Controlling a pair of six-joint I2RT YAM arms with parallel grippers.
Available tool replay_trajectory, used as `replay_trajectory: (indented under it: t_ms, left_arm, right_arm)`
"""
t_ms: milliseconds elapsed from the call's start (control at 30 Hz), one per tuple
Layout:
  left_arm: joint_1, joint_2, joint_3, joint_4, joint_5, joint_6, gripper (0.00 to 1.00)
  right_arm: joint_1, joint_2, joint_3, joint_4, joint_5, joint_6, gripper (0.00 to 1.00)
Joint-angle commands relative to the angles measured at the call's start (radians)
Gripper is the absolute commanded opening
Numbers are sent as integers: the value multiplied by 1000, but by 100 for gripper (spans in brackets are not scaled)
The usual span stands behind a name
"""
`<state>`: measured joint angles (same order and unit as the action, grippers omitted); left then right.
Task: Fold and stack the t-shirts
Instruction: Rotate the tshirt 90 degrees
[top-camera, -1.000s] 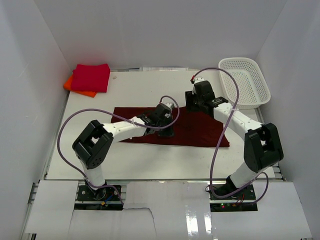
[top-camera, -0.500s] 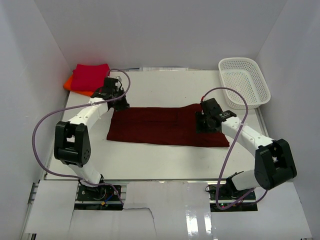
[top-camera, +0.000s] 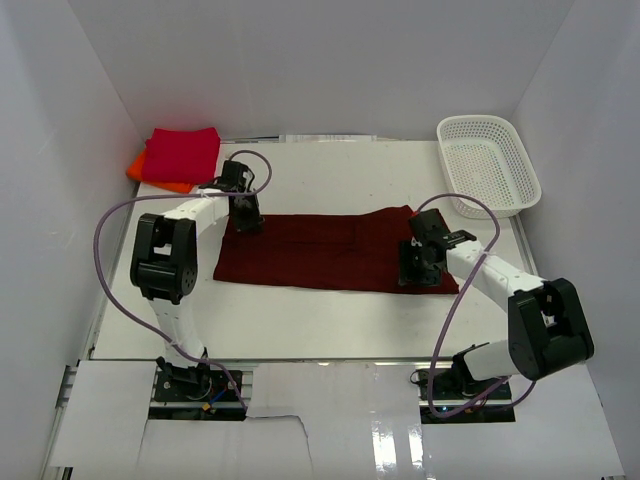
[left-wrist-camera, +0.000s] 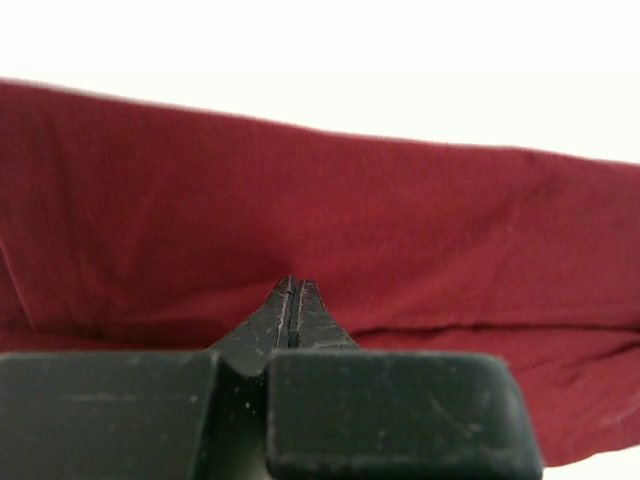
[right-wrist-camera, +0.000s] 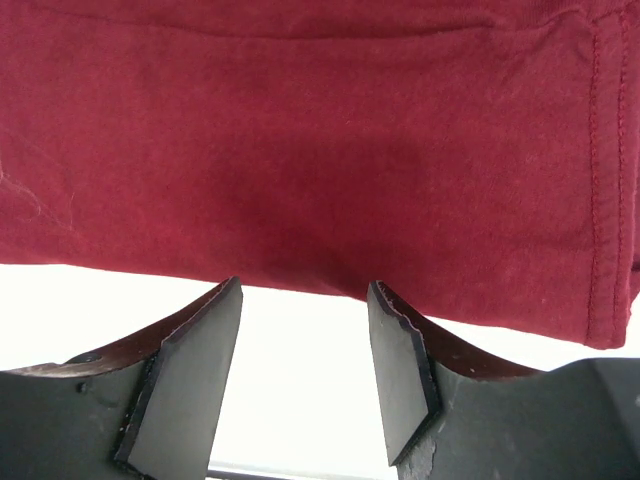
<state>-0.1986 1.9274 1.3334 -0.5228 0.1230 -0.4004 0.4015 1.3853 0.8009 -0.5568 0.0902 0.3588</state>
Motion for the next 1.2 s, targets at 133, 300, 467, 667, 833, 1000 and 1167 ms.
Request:
replay_trajectory:
  t_ms: [133, 300, 467, 667, 833, 1000, 1167]
  left_arm:
    - [4, 39, 78, 4, -51, 38, 0]
    - [19, 58, 93, -17, -85, 41, 0]
    - [44, 44, 73, -79, -166, 28, 0]
    - [44, -5, -8, -128, -223, 18, 0]
    - [45, -90, -100, -125, -181, -17, 0]
    - [41, -180, -209, -123, -126, -40, 0]
    - [33, -254, -292, -125, -89, -58, 0]
  right_arm:
    - [-91, 70, -5, 70, -135, -26, 60]
    - [-115, 156, 35, 92, -152, -38, 59]
    - [-128, 278, 141, 92, -145, -47, 59]
    - [-138, 408, 320, 57, -127, -54, 59]
    - [-141, 511, 464, 25, -101, -72, 59]
    - [-151, 613, 621, 32, -96, -101, 60]
    - [-173, 693, 744, 66, -156, -115, 60]
